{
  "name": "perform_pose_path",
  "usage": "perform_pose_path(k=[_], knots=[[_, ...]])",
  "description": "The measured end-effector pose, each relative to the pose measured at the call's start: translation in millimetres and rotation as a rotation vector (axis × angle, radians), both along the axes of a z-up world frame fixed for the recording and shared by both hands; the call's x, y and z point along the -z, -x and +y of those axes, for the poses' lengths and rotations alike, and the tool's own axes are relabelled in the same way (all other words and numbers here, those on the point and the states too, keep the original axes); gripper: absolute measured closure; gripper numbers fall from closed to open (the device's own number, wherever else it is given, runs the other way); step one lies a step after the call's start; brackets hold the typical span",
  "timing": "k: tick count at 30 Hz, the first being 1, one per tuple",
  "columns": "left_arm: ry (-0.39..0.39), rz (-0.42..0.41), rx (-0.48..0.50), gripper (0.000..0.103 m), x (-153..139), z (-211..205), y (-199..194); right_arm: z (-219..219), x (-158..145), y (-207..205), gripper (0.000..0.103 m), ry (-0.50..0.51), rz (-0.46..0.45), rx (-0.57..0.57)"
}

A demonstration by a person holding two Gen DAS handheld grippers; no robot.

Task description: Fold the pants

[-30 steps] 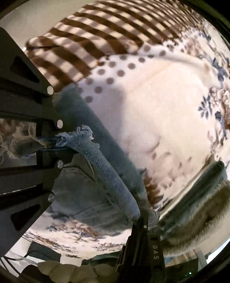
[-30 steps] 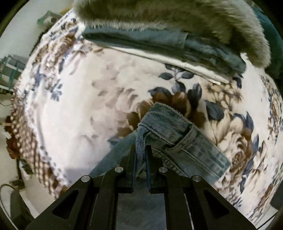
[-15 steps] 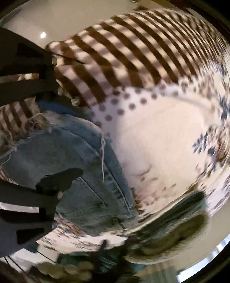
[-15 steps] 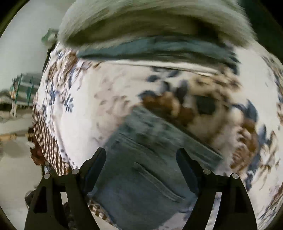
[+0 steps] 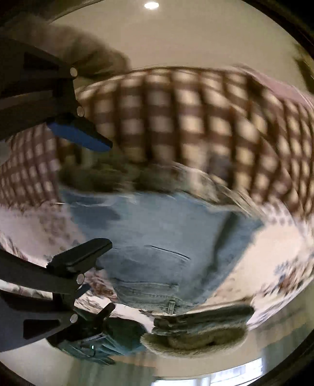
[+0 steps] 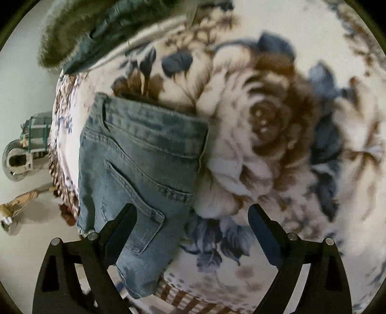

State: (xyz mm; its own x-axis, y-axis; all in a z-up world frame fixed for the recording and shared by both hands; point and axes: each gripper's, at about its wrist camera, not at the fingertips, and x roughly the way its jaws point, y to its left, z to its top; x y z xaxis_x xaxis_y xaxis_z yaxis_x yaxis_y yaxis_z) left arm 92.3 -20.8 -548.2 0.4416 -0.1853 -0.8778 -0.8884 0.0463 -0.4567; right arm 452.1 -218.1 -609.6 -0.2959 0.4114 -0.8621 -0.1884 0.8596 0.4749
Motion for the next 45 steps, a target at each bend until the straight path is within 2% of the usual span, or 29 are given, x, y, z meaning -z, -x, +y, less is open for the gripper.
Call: perform_pose_path(k=[4, 5, 6, 7, 8, 9, 13, 16, 21, 22, 23, 24, 25, 26, 28, 29, 30, 31, 32, 36, 40, 42, 43, 45], knots=[[0.072, 0.014, -0.091, 0.031, 2.6, -28.8, 5.7, 14.3, 24.8, -8.4, 0.009, -0.076, 0.006, 0.022], [0.092, 0.008, -0.107, 0.031, 4.3, -33.9, 5.0, 16.9, 29.4, -11.8, 0.012, -0.09, 0.005, 0.033], [0.114, 0.0, -0.124, 0.031, 6.8, -39.6, 1.6, 19.1, 35.9, -15.1, 0.018, -0.117, 0.003, 0.053], [0.13, -0.018, -0.136, 0.031, 9.2, -44.0, -2.7, 20.8, 39.6, -17.7, 0.037, -0.138, 0.007, 0.065], [0.151, -0.045, -0.144, 0.031, 14.0, -48.2, -9.6, 23.1, 44.0, -18.7, 0.047, -0.155, 0.02, 0.077], [0.16, -0.052, -0.149, 0.031, 16.7, -50.7, -13.8, 23.2, 43.8, -19.2, 0.048, -0.156, 0.016, 0.086], [0.176, -0.112, -0.229, 0.032, 31.8, -52.3, -28.2, 12.5, 33.5, -8.4, 0.072, -0.18, -0.009, 0.114], [0.182, -0.135, -0.326, 0.032, 43.0, -48.8, -30.5, 0.3, 30.1, -5.2, 0.073, -0.195, 0.026, 0.141], [0.182, -0.136, -0.483, 0.032, 63.4, -32.2, -20.7, 11.7, 24.3, -13.1, 0.071, -0.182, 0.031, 0.022], [0.185, -0.145, -0.513, 0.037, 65.9, -28.5, -16.7, 14.9, 25.0, -15.6, 0.065, -0.172, 0.033, -0.003], [0.189, -0.151, -0.54, 0.044, 67.6, -25.6, -14.0, 19.1, 30.5, -20.0, 0.055, -0.157, 0.04, -0.018], [0.185, -0.159, -0.566, 0.049, 67.9, -23.1, -12.1, 22.5, 34.8, -21.4, 0.05, -0.147, 0.05, -0.029], [0.171, -0.158, -0.573, 0.062, 66.3, -21.0, -12.0, 26.8, 38.6, -22.7, 0.043, -0.15, 0.059, -0.033], [0.153, -0.154, -0.567, 0.071, 63.3, -19.2, -13.0, 29.1, 44.0, -22.2, 0.042, -0.158, 0.069, -0.033], [0.11, -0.157, -0.534, 0.079, 55.5, -16.9, -15.0, 31.8, 48.7, -18.4, 0.044, -0.183, 0.065, -0.012], [0.088, -0.156, -0.504, 0.081, 51.3, -14.8, -16.7, 33.1, 46.5, -15.2, 0.06, -0.199, 0.048, -0.004], [0.067, -0.164, -0.475, 0.082, 46.5, -12.4, -17.7, 33.8, 42.9, -11.0, 0.062, -0.198, 0.03, 0.007], [0.048, -0.178, -0.451, 0.083, 42.3, -10.4, -13.9, 34.0, 39.9, -7.2, 0.073, -0.199, 0.021, 0.02], [0.025, -0.185, -0.415, 0.084, 37.3, -6.5, -12.3, 31.9, 34.5, -2.4, 0.076, -0.2, 0.012, 0.036], [-0.069, -0.212, -0.271, 0.084, 4.9, 8.7, 1.3, 18.4, 4.8, 33.0, 0.077, -0.201, 0.008, 0.078], [-0.126, -0.211, -0.19, 0.084, -7.8, 14.7, 31.9, 3.2, -5.3, 72.5, 0.077, -0.207, 0.07, 0.082], [-0.111, -0.231, -0.212, 0.084, 3.4, 17.6, 43.9, -3.9, 4.1, 84.8, 0.073, -0.191, 0.083, 0.069], [-0.09, -0.245, -0.237, 0.081, 10.6, 15.7, 47.0, -7.2, 11.3, 88.4, 0.067, -0.179, 0.089, 0.078], [-0.021, -0.254, -0.309, 0.075, 34.1, 14.3, 50.2, -11.5, 30.1, 90.4, 0.059, -0.176, 0.113, 0.113]])
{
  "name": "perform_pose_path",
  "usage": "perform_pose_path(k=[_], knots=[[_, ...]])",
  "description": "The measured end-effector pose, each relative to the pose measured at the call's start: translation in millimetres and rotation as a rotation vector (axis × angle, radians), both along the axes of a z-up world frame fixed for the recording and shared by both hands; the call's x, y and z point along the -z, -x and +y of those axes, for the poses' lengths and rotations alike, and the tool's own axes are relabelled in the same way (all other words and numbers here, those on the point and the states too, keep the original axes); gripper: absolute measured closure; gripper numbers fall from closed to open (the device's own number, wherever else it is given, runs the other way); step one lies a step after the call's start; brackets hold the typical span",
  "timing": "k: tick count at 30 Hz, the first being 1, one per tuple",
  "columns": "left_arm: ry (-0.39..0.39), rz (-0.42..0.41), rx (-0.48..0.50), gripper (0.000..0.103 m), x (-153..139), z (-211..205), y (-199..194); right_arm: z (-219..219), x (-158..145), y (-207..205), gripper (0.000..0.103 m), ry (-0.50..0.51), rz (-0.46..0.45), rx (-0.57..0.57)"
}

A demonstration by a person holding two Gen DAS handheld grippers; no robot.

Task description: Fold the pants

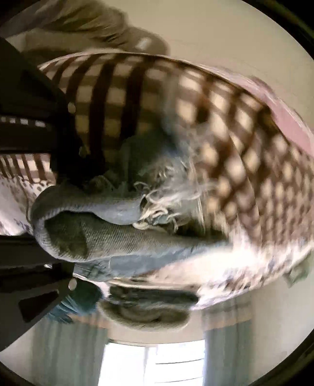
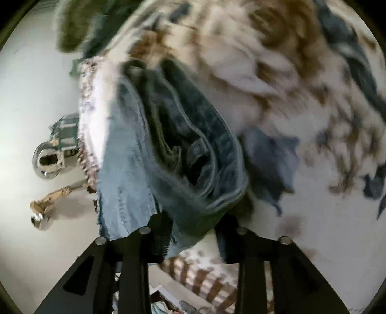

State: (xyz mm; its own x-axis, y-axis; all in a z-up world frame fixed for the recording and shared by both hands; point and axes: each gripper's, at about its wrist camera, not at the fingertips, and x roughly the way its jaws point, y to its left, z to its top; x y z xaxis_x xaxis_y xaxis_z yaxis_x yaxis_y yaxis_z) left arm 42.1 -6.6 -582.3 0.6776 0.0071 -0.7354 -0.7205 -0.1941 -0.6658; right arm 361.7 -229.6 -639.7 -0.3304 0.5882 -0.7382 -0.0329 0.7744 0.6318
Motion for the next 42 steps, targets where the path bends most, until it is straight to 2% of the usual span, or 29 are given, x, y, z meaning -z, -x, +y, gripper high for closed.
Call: perform_pose_path(k=[1, 4, 8, 10, 12, 13, 14, 16, 17, 24, 32, 37, 42], knots=[[0.03, -0.028, -0.033, 0.07, 10.0, -2.2, 1.9, 0.3, 5.9, 0.6, 0.052, -0.011, 0.003, 0.014], [0.06, -0.114, -0.12, 0.037, 31.1, -11.1, 8.0, 8.5, 15.1, 0.9, 0.041, -0.078, 0.022, 0.052], [0.044, -0.074, -0.107, 0.034, 40.2, -6.4, -5.9, 21.8, 16.2, -0.2, 0.034, -0.11, 0.003, 0.04], [0.05, -0.042, -0.115, 0.034, 42.2, -2.2, -14.4, 29.7, 15.6, -1.3, 0.034, -0.12, -0.01, 0.049], [0.037, -0.02, -0.119, 0.035, 38.5, 0.0, -18.5, 36.1, 13.9, 0.5, 0.041, -0.104, -0.035, 0.063], [0.021, -0.014, -0.116, 0.044, 33.8, -0.9, -19.1, 38.5, 13.7, 1.2, 0.057, -0.086, -0.055, 0.063], [0.002, -0.008, -0.109, 0.065, 29.0, 0.3, -21.2, 37.6, 12.9, 1.1, 0.064, -0.081, -0.062, 0.067], [-0.026, 0.021, -0.071, 0.081, 19.5, 5.5, -27.7, 40.7, 3.0, 3.4, 0.071, -0.058, -0.082, 0.075], [-0.035, 0.017, -0.059, 0.082, 14.5, 7.8, -30.0, 43.9, -3.8, 5.4, 0.074, -0.047, -0.093, 0.076], [-0.11, 0.028, 0.082, 0.084, -53.1, 29.7, -51.6, 44.5, -85.5, 4.2, 0.077, -0.062, -0.104, 0.139], [-0.174, -0.032, 0.221, 0.085, -152.7, 71.4, -91.1, 37.5, -199.7, -18.5, 0.078, -0.114, -0.147, 0.205], [-0.2, -0.115, 0.334, 0.085, -207.1, 100.8, -154.1, 35.6, -281.7, -55.0, 0.078, -0.138, -0.242, 0.298], [-0.227, -0.25, 0.455, 0.085, -269.3, 141.0, -252.7, 51.7, -375.9, -121.3, 0.078, -0.178, -0.382, 0.427]])
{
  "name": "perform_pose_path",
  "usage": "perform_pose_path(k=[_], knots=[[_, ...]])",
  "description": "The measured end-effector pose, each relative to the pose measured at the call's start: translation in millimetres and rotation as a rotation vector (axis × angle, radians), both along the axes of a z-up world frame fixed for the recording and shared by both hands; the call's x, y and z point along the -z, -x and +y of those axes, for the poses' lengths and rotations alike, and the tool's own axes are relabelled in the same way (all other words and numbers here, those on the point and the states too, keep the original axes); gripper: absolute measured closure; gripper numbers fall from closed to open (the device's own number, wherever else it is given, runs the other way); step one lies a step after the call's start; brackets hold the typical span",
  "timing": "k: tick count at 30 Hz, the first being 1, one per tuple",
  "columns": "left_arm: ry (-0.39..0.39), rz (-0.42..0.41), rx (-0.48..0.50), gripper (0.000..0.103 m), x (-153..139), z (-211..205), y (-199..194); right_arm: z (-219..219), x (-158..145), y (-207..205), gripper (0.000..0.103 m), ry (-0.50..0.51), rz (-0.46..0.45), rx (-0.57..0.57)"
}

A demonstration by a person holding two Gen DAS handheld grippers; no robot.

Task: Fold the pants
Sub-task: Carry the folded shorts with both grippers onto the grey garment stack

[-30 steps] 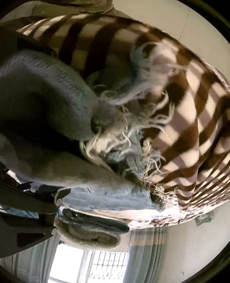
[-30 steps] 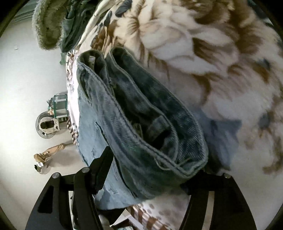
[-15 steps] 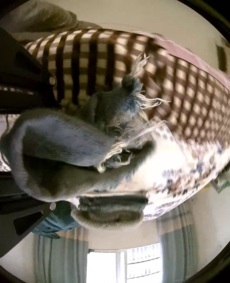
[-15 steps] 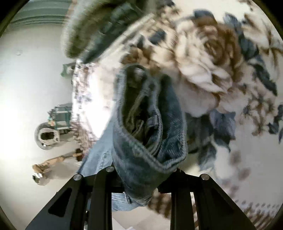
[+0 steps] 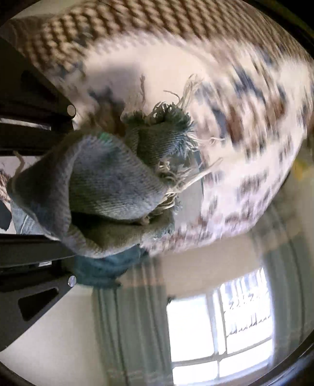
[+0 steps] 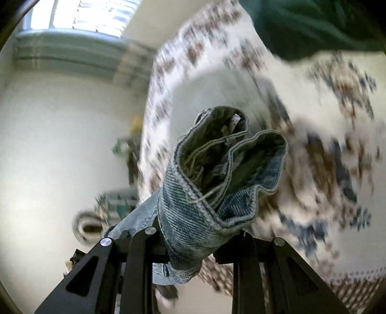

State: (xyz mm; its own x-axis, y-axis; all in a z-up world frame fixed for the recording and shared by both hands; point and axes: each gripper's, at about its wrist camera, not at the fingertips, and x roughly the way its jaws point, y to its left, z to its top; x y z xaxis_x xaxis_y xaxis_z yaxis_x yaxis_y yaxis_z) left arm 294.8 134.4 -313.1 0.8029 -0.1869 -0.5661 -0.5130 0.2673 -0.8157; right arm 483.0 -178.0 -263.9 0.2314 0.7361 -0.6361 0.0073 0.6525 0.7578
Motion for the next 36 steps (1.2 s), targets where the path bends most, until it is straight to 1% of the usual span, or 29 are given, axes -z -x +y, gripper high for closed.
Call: perform_pose_path(k=[1, 4, 5, 6, 8, 9, 11, 13, 14, 15, 17, 19, 20, 22, 24, 27, 29, 31, 33, 34, 36], knots=[[-0.001, -0.035, 0.024, 0.085, -12.6, 7.7, -20.8, 3.9, -16.3, -15.6, 0.078, -0.011, -0.027, 0.028], [-0.017, -0.128, 0.1, 0.085, -49.5, 35.2, -92.5, 17.2, -48.5, -60.6, 0.078, -0.042, -0.093, 0.106], [-0.024, -0.159, 0.124, 0.085, -60.9, 46.5, -123.0, 22.8, -55.5, -77.5, 0.078, -0.052, -0.113, 0.132], [-0.028, -0.179, 0.143, 0.085, -67.4, 53.7, -143.3, 29.0, -60.2, -96.0, 0.078, -0.061, -0.135, 0.162], [-0.037, -0.217, 0.173, 0.085, -73.6, 69.5, -186.8, 39.7, -59.1, -124.1, 0.078, -0.077, -0.16, 0.204], [-0.044, -0.229, 0.193, 0.085, -71.3, 78.4, -211.1, 46.1, -53.3, -138.2, 0.078, -0.075, -0.17, 0.216], [-0.057, -0.237, 0.216, 0.085, -58.0, 90.2, -247.4, 57.2, -24.6, -164.8, 0.078, -0.074, -0.153, 0.248], [-0.079, -0.204, 0.25, 0.085, -25.9, 102.1, -282.4, 67.6, 17.0, -184.6, 0.078, -0.041, -0.117, 0.261], [-0.081, -0.186, 0.266, 0.085, -11.4, 104.5, -291.2, 73.0, 42.4, -190.8, 0.078, -0.022, -0.087, 0.256], [-0.087, -0.134, 0.282, 0.085, 16.9, 109.9, -300.9, 77.8, 66.8, -193.9, 0.078, 0.001, -0.051, 0.247], [-0.075, -0.081, 0.293, 0.085, 47.1, 109.1, -302.9, 82.6, 102.5, -192.0, 0.078, 0.02, 0.006, 0.235], [-0.059, -0.018, 0.294, 0.085, 86.5, 112.4, -290.3, 84.5, 136.0, -184.0, 0.078, 0.038, 0.052, 0.234], [-0.047, 0.003, 0.294, 0.085, 101.6, 112.7, -282.0, 83.8, 146.2, -178.4, 0.078, 0.043, 0.061, 0.237], [-0.032, 0.047, 0.306, 0.084, 118.7, 107.3, -275.4, 81.5, 161.0, -172.2, 0.078, 0.046, 0.077, 0.242], [0.003, 0.087, 0.317, 0.084, 141.3, 108.0, -265.1, 78.6, 173.5, -170.9, 0.078, 0.05, 0.081, 0.235], [0.044, 0.108, 0.324, 0.081, 153.2, 109.5, -255.4, 84.2, 170.9, -168.6, 0.077, 0.079, 0.078, 0.189], [0.054, 0.111, 0.325, 0.079, 147.7, 111.0, -252.1, 84.3, 175.2, -171.2, 0.076, 0.1, 0.081, 0.164], [0.055, 0.12, 0.328, 0.076, 141.8, 112.9, -247.3, 82.6, 178.2, -172.2, 0.075, 0.114, 0.093, 0.16], [0.045, 0.125, 0.341, 0.072, 136.6, 115.6, -241.6, 80.8, 180.1, -174.0, 0.071, 0.129, 0.111, 0.156], [0.037, 0.131, 0.337, 0.071, 133.2, 118.5, -236.7, 80.7, 180.6, -174.3, 0.071, 0.132, 0.129, 0.151], [0.027, 0.143, 0.319, 0.07, 129.0, 126.6, -228.3, 81.9, 176.2, -171.5, 0.067, 0.152, 0.147, 0.139]])
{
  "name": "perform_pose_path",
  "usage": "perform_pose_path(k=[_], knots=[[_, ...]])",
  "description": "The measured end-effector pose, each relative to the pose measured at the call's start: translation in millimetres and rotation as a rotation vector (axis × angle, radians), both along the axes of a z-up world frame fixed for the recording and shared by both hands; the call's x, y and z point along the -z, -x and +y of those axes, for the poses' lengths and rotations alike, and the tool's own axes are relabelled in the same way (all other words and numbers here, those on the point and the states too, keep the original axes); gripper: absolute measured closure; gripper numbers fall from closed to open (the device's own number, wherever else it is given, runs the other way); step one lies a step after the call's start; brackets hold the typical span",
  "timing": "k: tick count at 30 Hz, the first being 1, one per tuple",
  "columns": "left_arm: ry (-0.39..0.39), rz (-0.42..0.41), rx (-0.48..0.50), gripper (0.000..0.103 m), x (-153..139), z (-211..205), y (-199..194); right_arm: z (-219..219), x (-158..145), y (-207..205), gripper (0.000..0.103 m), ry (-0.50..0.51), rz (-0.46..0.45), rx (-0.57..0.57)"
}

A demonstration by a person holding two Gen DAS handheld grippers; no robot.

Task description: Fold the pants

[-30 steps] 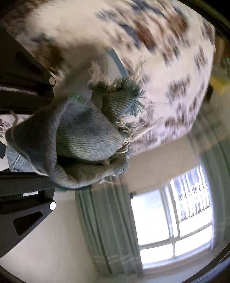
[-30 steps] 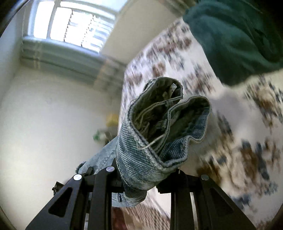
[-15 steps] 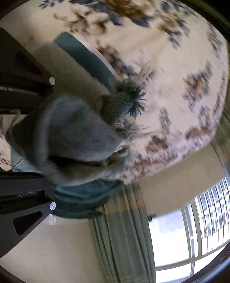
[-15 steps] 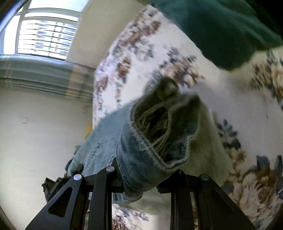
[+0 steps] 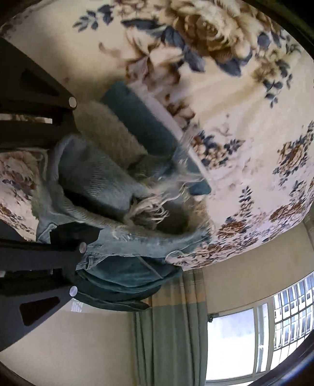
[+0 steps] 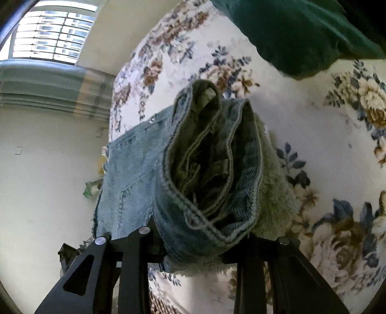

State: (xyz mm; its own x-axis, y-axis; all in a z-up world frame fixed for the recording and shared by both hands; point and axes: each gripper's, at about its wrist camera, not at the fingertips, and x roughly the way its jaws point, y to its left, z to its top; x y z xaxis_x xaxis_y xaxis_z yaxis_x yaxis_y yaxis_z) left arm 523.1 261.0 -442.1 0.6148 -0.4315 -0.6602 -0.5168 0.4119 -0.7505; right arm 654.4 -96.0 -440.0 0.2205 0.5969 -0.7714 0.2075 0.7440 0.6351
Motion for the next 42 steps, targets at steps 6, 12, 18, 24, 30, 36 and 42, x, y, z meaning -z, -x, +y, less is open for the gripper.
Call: perform_pose_path(k=[6, 12, 18, 24, 30, 36, 42], knots=[[-0.09, 0.062, -0.019, 0.07, -5.7, 18.0, 12.3, -0.8, -39.4, 25.8, 0.041, 0.184, -0.02, -0.035], [-0.373, 0.063, 0.129, 0.065, -52.2, -10.3, 7.6, 10.8, -96.0, 65.0, 0.012, 0.47, -0.103, -0.102], [-0.608, 0.071, 0.269, 0.017, -98.1, -50.1, 20.3, 28.7, -154.7, 112.4, 0.0, 0.729, -0.205, -0.146], [-0.81, 0.074, 0.384, 0.008, -148.3, -93.9, 55.7, 28.8, -215.5, 164.5, 0.0, 0.769, -0.287, -0.148], [-0.911, 0.006, 0.378, 0.008, -214.1, -121.1, 117.5, 10.7, -279.8, 234.3, 0.0, 0.729, -0.349, -0.126], [-0.975, -0.075, 0.35, 0.008, -276.0, -147.6, 185.0, -6.7, -353.2, 319.7, 0.0, 0.723, -0.46, -0.102], [-1.025, -0.133, 0.337, 0.008, -328.2, -173.3, 255.5, -18.3, -428.6, 409.9, 0.0, 0.713, -0.572, -0.092]])
